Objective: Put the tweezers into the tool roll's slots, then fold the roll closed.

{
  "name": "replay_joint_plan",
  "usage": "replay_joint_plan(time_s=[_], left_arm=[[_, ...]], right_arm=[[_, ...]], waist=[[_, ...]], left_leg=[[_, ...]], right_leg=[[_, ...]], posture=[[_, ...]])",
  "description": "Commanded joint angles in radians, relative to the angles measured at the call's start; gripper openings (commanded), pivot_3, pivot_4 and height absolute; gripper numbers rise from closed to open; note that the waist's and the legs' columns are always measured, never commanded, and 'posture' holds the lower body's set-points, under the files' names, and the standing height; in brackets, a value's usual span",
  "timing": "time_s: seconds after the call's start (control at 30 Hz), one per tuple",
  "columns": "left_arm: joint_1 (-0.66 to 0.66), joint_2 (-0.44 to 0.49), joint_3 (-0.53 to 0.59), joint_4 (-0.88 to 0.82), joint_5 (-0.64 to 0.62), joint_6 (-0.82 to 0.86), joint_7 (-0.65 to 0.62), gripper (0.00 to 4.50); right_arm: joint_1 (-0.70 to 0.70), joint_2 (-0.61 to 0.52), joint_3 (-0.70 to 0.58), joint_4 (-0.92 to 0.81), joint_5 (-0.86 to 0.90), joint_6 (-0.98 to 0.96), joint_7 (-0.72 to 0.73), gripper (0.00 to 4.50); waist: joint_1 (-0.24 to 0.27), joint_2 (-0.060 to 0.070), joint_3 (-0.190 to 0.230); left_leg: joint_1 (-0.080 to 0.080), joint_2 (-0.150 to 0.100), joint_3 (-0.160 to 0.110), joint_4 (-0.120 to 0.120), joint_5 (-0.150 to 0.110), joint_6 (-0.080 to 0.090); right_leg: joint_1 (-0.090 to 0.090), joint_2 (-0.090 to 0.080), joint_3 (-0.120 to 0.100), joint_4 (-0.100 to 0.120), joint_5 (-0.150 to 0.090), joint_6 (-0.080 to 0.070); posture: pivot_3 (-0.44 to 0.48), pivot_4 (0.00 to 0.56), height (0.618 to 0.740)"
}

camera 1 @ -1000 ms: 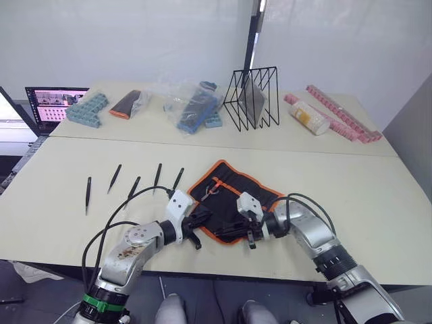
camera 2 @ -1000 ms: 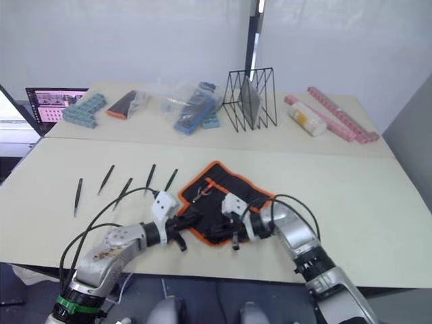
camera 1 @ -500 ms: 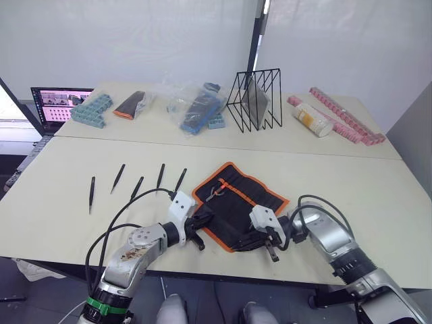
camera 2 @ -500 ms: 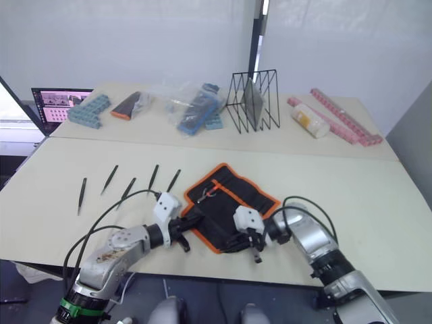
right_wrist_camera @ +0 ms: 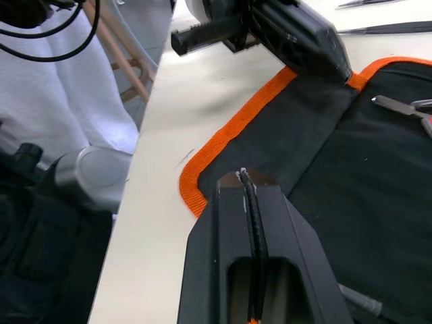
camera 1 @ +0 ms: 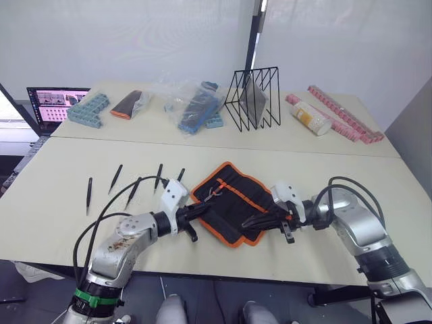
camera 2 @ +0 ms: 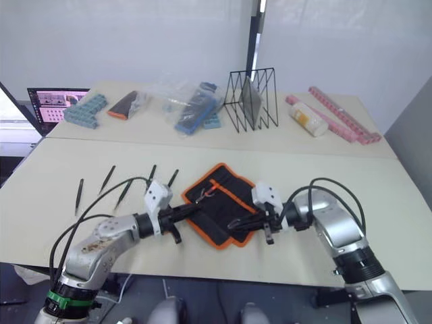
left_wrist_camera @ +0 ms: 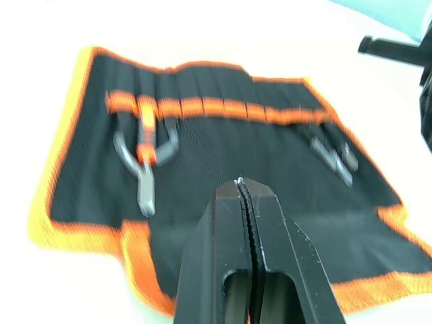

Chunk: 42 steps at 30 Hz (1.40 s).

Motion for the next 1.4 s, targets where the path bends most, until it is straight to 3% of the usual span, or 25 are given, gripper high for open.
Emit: replay_joint_plan(time_s=[0.03,0.47,0.83,1.2,1.4], left_arm=[[-0.055,0.004,0.02,0.056,0.027,-0.081,-0.015,0.03],[0.038,-0.001,-0.035,0.106,0.109,-0.144,-0.001,0.03],[0.132,0.003,0.056,0.232,0.11,-0.261,0.002,0.03],[0.117,0.004,0.099,0.18,0.055,-0.235,-0.01,0.03],[0.098,0.007,0.072,0.178,0.065,-0.251,-0.046,0.03]], right_arm=[[0.003,0.047,0.017,0.03,-0.045,-0.065,-0.056,0.0],[0.061,0.106,0.081,0.046,-0.116,-0.092,-0.095,0.0],[0.064,0.088,0.085,0.112,-0.145,-0.148,-0.077,0.0],[0.077,0.09,0.008,-0.022,-0.011,-0.085,-0.053,0.0],[0.063,0.138,0.05,-0.011,-0.039,-0.078,-0.085,0.0]], waist=[[-0.001,0.0,0.0],[-0.002,0.0,0.0],[-0.007,0.001,0.0],[-0.016,0.001,0.0],[-0.017,0.001,0.0]], left_leg=[[0.0,0.0,0.0,0.0,0.0,0.0],[-0.001,0.0,0.0,-0.003,0.001,-0.001],[0.002,0.0,0.0,-0.004,0.001,-0.002],[0.002,0.0,0.0,-0.005,0.001,-0.002],[0.002,0.0,0.0,-0.006,0.001,-0.002]], right_leg=[[0.0,0.0,0.0,-0.001,0.0,0.0],[-0.001,0.0,0.0,-0.002,0.0,0.0],[0.001,0.0,0.0,-0.002,0.0,0.0],[0.001,0.0,0.0,-0.002,0.0,0.0],[0.0,0.0,0.0,-0.002,0.0,0.0]], posture=[[0.0,0.15,0.713],[0.0,0.15,0.713],[0.0,0.15,0.713],[0.0,0.15,0.713],[0.0,0.15,0.713]])
